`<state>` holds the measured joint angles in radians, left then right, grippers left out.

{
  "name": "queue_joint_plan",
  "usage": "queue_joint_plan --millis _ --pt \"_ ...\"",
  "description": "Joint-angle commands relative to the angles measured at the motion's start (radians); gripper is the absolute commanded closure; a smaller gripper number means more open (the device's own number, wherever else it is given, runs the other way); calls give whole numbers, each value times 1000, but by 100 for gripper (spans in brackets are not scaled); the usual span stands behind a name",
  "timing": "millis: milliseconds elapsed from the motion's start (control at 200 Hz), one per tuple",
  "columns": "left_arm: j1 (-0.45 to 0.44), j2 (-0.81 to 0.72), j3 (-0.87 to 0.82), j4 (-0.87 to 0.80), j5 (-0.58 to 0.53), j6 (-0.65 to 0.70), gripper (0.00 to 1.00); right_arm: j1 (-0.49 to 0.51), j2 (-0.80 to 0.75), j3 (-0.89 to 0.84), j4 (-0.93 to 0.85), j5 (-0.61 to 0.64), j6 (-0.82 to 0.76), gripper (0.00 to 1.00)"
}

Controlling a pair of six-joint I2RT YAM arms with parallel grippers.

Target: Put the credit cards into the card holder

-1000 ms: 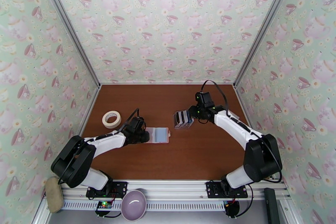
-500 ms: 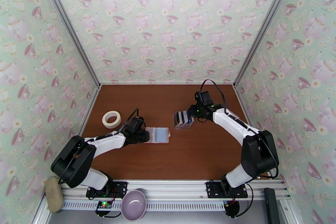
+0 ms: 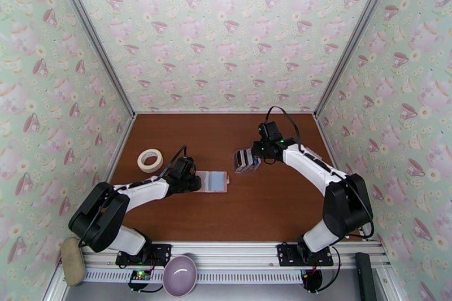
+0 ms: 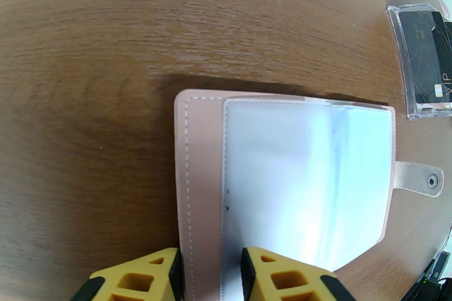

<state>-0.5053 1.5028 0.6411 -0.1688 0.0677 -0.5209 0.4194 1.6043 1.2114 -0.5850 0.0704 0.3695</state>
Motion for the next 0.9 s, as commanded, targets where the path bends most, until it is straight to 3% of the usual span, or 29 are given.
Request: queue_joint_plan --millis 0,896 --pt "7 25 2 -1 24 -4 66 23 21 30 -38 57 1 100" --pt "8 10 19 -33 26 1 66 147 117 131 -145 328 48 100"
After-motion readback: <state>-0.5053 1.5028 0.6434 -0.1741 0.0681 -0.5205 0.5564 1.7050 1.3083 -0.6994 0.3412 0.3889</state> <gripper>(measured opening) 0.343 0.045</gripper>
